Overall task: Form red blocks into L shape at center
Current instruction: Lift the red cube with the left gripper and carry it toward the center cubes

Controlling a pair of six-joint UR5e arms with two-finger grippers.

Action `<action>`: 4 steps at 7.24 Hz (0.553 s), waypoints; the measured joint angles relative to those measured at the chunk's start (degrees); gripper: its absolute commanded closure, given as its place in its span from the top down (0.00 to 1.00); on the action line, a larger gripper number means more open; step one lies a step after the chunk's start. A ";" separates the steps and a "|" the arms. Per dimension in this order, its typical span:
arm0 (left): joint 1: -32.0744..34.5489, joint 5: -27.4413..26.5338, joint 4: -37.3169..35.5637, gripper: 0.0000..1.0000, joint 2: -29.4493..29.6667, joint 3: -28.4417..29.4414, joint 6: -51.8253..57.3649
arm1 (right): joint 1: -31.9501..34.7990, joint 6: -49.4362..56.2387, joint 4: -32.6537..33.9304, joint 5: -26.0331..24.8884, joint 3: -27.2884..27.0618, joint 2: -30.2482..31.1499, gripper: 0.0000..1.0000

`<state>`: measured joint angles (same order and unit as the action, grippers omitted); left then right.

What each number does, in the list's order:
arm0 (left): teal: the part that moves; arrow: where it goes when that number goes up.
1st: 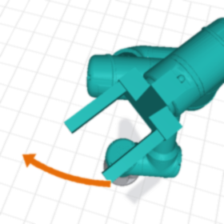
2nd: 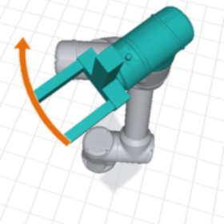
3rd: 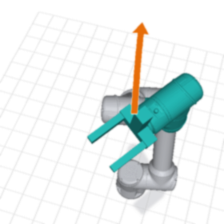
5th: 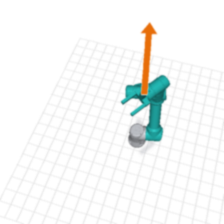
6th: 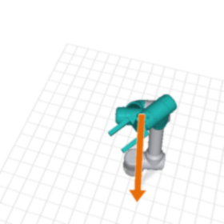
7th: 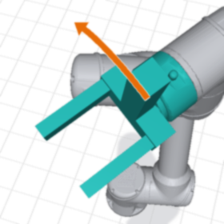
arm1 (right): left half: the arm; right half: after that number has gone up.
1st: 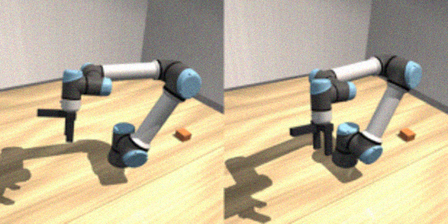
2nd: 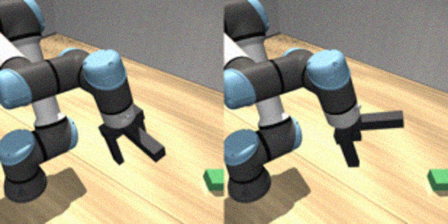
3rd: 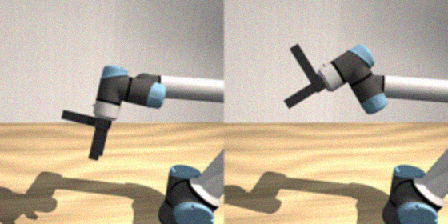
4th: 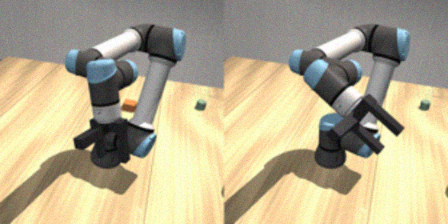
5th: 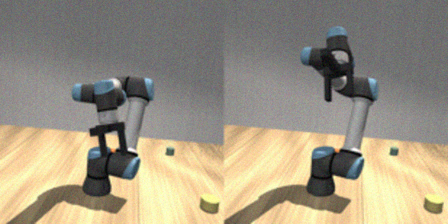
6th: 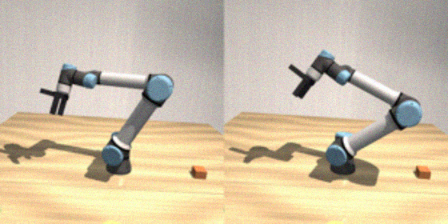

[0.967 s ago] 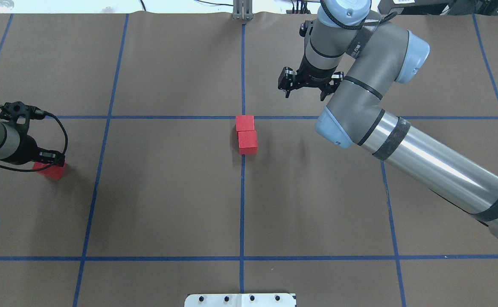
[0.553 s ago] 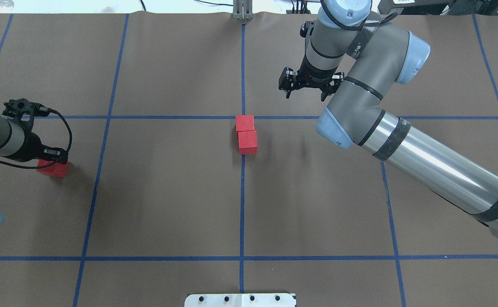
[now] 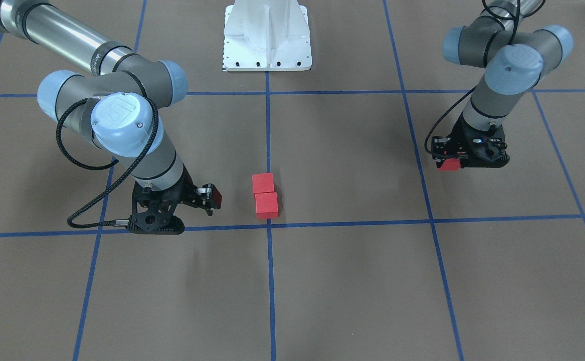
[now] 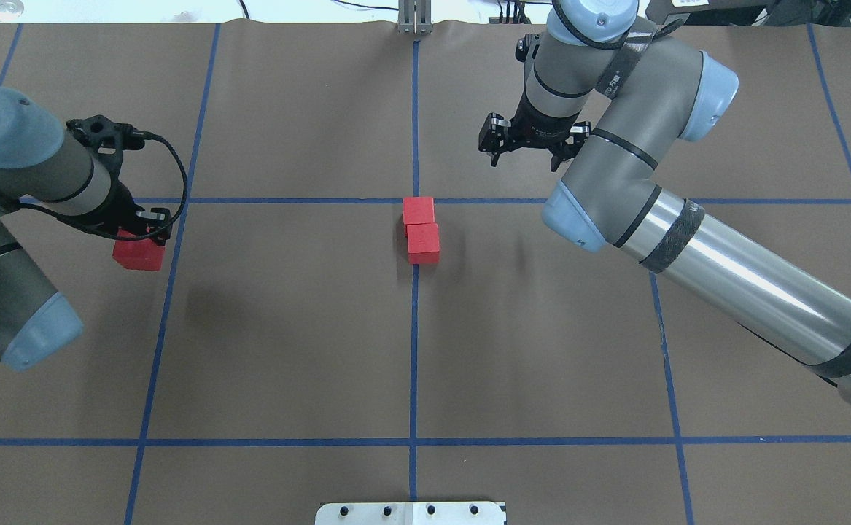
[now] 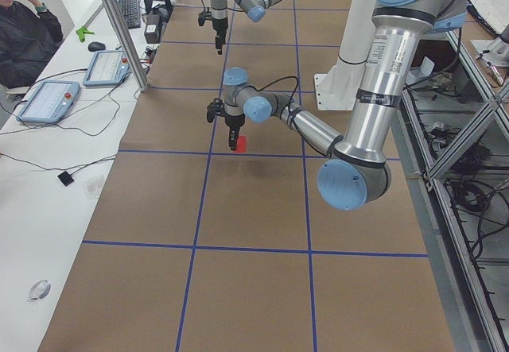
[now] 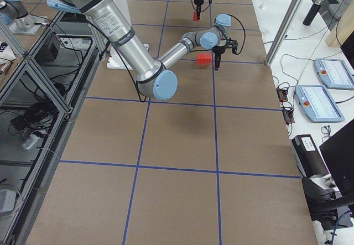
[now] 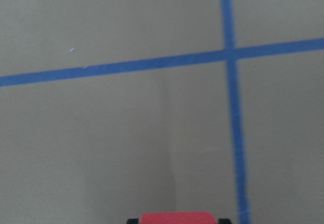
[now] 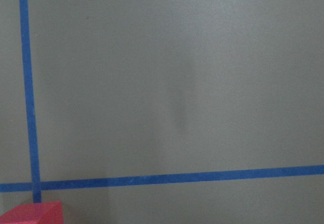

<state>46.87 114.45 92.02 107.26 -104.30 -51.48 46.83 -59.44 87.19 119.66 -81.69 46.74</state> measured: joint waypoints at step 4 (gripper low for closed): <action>-0.19 6.14 -6.16 0.00 11.70 4.93 -20.91 | 1.33 4.14 -2.06 0.16 -0.21 2.82 0.99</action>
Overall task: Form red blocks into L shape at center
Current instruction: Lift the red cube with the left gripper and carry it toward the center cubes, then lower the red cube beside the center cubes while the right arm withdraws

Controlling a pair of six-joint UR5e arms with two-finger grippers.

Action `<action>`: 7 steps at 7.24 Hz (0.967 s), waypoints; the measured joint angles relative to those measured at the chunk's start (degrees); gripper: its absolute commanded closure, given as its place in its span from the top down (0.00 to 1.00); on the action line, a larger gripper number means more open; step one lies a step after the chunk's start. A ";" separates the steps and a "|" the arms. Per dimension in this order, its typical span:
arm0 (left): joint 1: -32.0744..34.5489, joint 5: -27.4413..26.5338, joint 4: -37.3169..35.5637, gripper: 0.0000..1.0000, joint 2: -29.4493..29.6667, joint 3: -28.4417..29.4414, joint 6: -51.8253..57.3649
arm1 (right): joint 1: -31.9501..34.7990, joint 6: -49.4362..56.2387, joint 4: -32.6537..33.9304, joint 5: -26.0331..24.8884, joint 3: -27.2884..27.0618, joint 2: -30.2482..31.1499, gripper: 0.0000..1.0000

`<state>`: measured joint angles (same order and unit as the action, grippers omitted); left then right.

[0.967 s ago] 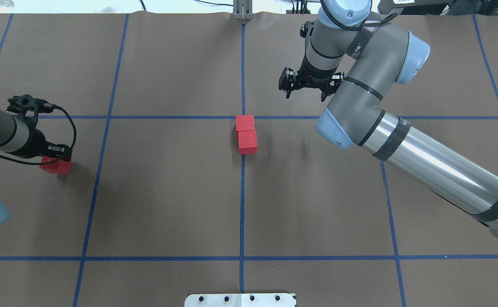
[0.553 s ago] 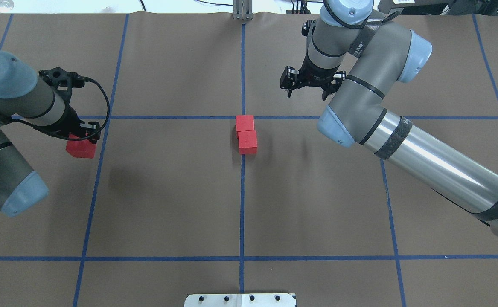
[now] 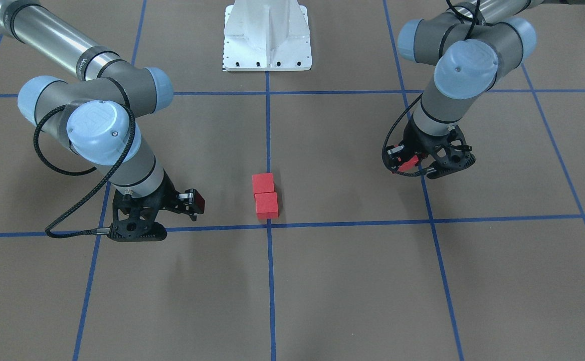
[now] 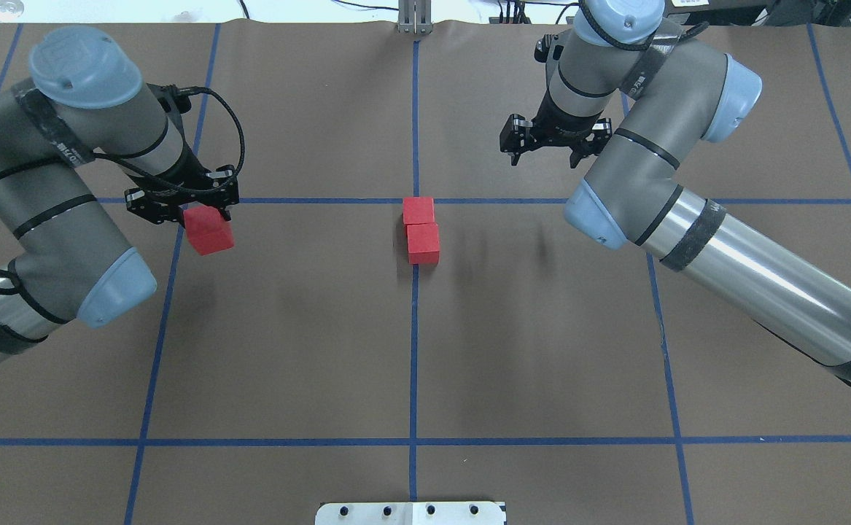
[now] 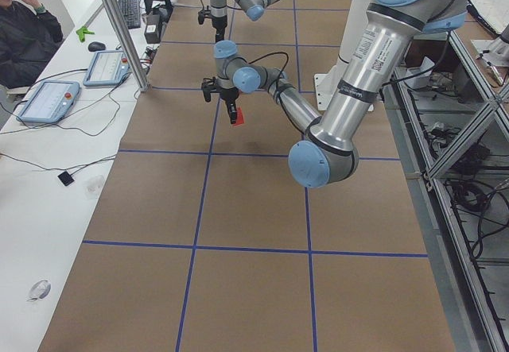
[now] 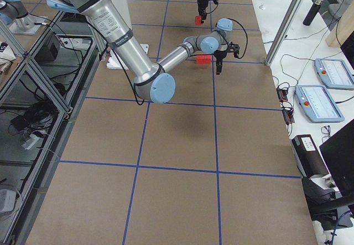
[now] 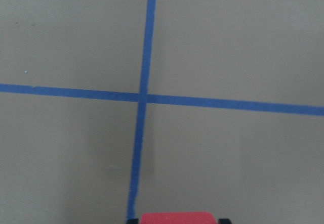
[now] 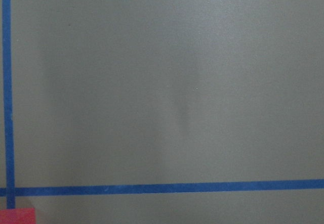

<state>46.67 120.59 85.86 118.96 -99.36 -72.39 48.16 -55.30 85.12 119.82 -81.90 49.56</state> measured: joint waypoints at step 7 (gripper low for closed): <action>-4.40 -4.68 1.64 0.00 14.39 13.96 -49.38 | 6.16 13.86 -0.64 0.99 -14.35 14.39 0.99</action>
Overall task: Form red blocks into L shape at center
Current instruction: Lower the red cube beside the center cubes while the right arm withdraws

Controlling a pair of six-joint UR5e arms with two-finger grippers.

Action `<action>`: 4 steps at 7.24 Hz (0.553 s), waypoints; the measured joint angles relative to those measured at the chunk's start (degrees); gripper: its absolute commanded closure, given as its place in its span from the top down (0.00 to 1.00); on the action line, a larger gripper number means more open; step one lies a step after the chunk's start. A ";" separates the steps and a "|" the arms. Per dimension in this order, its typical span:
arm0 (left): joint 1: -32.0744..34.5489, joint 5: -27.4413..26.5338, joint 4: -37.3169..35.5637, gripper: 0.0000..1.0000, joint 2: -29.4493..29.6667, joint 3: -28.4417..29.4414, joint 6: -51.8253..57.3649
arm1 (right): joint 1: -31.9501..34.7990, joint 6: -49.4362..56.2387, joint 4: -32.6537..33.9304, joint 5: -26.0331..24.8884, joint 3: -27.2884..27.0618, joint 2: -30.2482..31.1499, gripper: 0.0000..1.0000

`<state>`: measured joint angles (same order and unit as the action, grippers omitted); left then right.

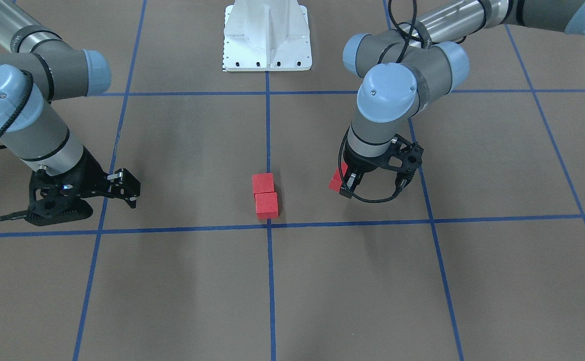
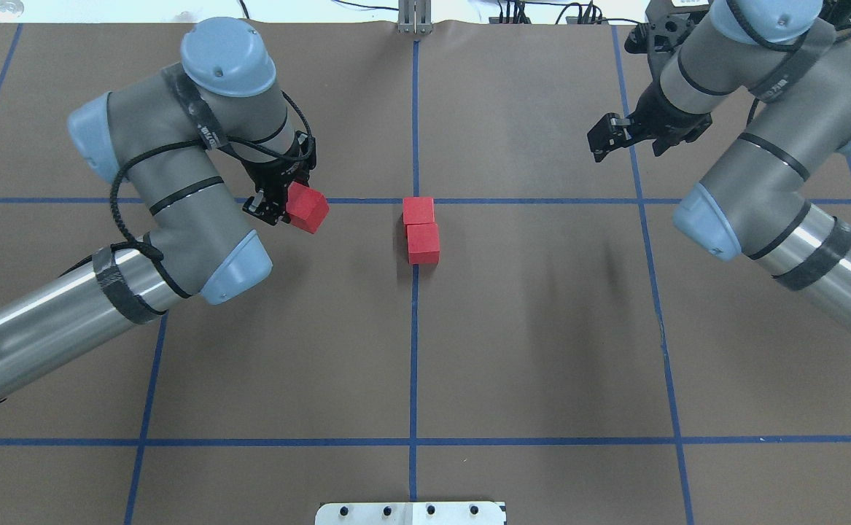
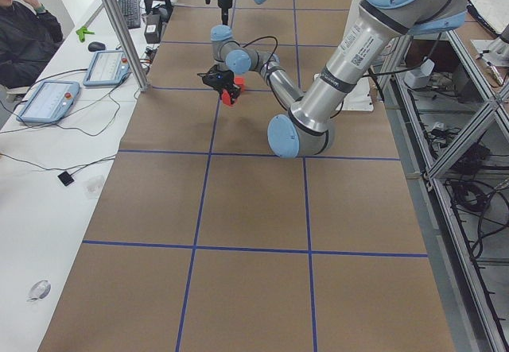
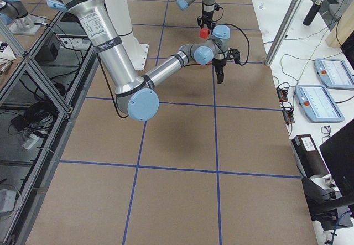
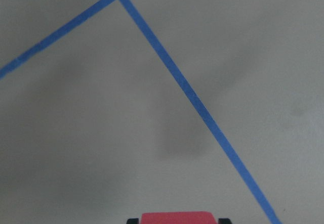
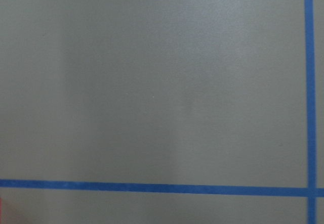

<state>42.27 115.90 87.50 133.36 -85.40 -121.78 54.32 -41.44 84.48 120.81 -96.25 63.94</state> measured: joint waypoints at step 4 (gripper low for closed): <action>-0.87 -3.10 2.79 0.00 10.29 16.63 -15.28 | 1.20 5.42 -0.59 2.38 -7.41 9.72 0.99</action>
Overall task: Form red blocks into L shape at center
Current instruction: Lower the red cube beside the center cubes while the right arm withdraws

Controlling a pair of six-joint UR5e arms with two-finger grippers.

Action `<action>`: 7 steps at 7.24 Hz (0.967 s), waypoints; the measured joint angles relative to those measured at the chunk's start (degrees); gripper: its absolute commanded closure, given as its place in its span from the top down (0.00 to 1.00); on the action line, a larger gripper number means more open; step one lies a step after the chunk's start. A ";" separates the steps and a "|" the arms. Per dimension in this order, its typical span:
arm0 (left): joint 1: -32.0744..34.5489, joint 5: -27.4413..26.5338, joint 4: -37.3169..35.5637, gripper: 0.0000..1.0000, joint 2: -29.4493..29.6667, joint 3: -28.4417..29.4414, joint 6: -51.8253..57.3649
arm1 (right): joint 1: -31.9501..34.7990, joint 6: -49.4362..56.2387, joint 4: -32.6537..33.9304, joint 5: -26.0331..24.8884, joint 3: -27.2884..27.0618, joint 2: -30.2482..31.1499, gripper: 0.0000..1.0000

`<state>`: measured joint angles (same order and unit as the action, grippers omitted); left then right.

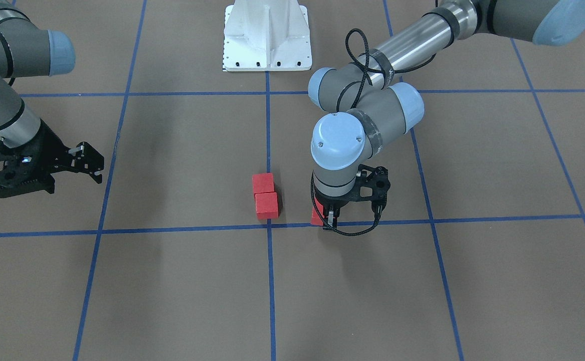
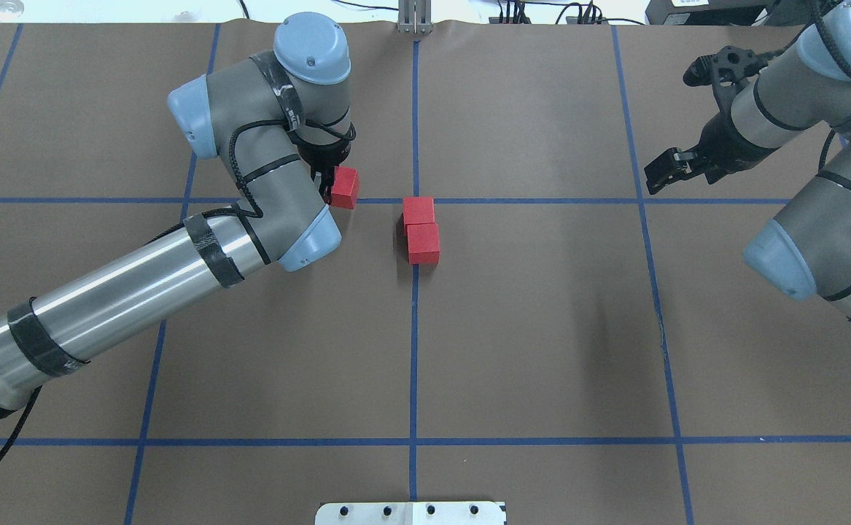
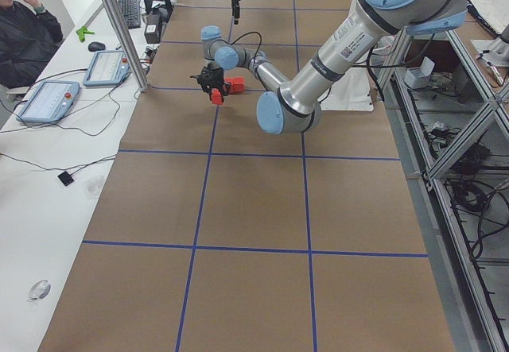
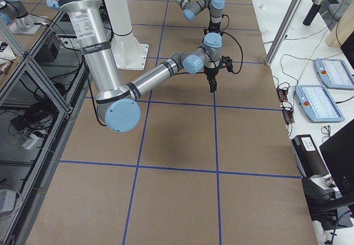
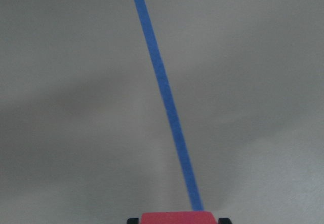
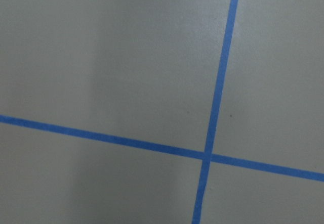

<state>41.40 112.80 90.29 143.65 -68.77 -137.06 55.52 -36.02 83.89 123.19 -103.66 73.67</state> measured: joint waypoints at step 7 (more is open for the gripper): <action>-2.86 -0.27 -0.14 0.00 2.25 1.16 -15.62 | 1.64 2.21 -0.48 4.16 -1.13 2.19 0.99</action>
<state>38.54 112.53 90.15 145.90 -67.61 -152.67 57.16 -33.80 83.41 127.35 -104.79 75.86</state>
